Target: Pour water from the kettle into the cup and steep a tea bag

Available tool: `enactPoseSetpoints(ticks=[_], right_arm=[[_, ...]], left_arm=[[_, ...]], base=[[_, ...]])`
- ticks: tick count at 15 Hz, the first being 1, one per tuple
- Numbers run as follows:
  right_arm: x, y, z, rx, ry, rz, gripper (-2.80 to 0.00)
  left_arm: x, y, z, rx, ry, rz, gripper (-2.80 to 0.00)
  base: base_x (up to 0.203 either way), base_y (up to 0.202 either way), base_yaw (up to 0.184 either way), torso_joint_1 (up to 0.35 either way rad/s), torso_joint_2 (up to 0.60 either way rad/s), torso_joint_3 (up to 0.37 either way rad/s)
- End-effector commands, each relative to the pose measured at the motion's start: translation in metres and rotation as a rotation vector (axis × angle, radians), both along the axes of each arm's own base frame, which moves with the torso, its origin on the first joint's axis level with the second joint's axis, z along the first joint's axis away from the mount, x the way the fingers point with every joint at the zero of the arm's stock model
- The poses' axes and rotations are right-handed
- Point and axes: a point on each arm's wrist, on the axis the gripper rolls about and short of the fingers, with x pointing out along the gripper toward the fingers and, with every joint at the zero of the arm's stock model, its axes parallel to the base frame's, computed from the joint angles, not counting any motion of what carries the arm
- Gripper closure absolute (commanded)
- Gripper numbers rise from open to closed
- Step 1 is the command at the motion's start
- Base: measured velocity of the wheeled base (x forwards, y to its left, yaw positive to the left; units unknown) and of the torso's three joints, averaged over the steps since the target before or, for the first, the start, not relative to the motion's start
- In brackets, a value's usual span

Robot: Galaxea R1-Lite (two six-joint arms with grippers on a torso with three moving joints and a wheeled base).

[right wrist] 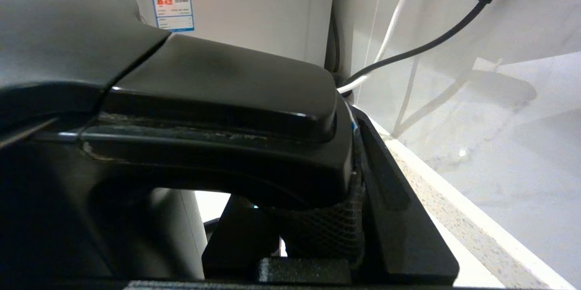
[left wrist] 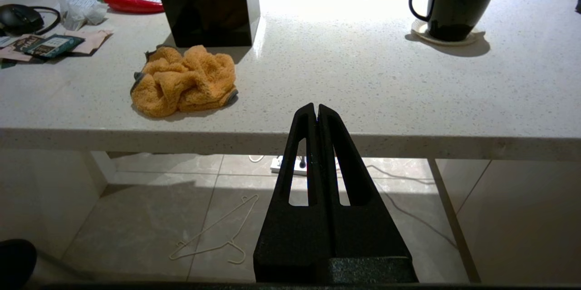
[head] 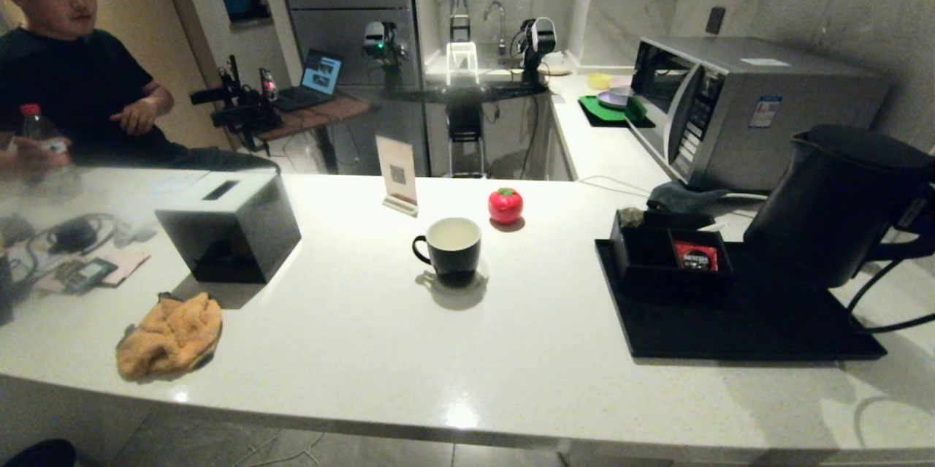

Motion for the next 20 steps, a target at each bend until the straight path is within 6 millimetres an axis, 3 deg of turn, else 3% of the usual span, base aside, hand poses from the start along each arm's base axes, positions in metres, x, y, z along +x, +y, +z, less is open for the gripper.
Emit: enactPoseSetpoints(ticks=[1, 8, 20], right_arm=[[-0.008, 0.004, 0.01, -0.015, -0.026, 0.007, 0.0], [-0.032, 0.022, 0.029, -0.018, -0.02, 0.058, 0.0], [-0.049, 0.105, 0.045, -0.004, 0.03, 0.308, 0.0]], left_arm=[[0.0, 0.0, 0.0, 0.0, 0.002, -0.001, 0.0], [0.0, 0.0, 0.0, 0.0, 0.002, 0.0, 0.0], [0.0, 0.0, 0.0, 0.0, 0.002, 0.0, 0.0]], base=[[0.0, 0.0, 0.0, 0.0, 0.0, 0.0], [0.0, 0.0, 0.0, 0.0, 0.0, 0.0], [0.0, 0.0, 0.0, 0.0, 0.0, 0.0]])
